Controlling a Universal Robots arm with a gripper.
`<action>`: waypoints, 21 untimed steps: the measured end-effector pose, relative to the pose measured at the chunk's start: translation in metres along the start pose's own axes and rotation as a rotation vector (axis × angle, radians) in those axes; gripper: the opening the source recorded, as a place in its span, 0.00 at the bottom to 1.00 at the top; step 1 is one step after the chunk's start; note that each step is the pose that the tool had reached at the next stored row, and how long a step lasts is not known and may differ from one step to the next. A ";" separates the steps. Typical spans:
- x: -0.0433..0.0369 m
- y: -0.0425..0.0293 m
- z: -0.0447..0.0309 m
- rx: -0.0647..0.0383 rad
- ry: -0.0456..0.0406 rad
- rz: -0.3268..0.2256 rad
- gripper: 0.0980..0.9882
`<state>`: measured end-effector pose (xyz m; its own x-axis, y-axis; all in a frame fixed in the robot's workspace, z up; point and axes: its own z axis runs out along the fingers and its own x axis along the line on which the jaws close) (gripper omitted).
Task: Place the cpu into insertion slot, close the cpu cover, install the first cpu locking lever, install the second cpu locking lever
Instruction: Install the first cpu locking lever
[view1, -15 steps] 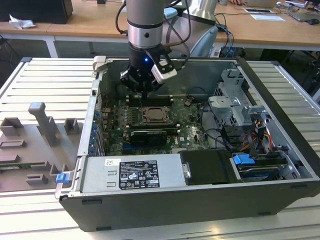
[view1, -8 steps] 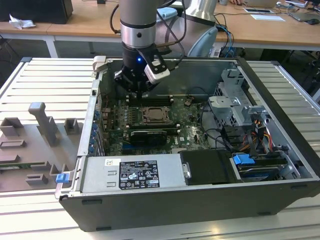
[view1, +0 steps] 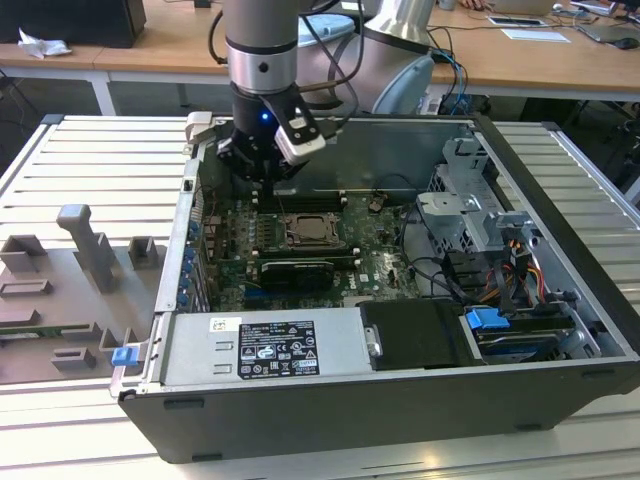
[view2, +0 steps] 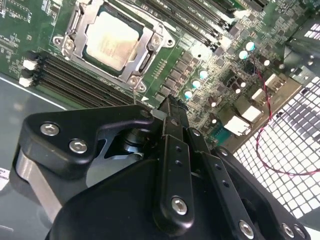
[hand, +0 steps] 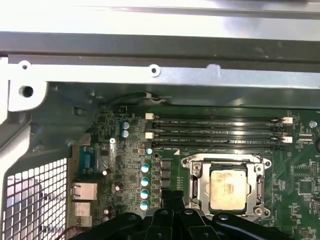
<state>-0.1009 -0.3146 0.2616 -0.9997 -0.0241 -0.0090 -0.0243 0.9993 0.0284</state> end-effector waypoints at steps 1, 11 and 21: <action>0.0005 0.0005 0.0000 0.000 0.0000 0.000 0.01; 0.0067 0.0042 -0.0013 0.000 0.0000 0.000 0.01; 0.0140 0.0132 -0.0023 0.000 -0.0006 0.000 0.01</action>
<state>-0.1153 -0.3018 0.2641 -0.9997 -0.0238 -0.0096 -0.0241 0.9993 0.0284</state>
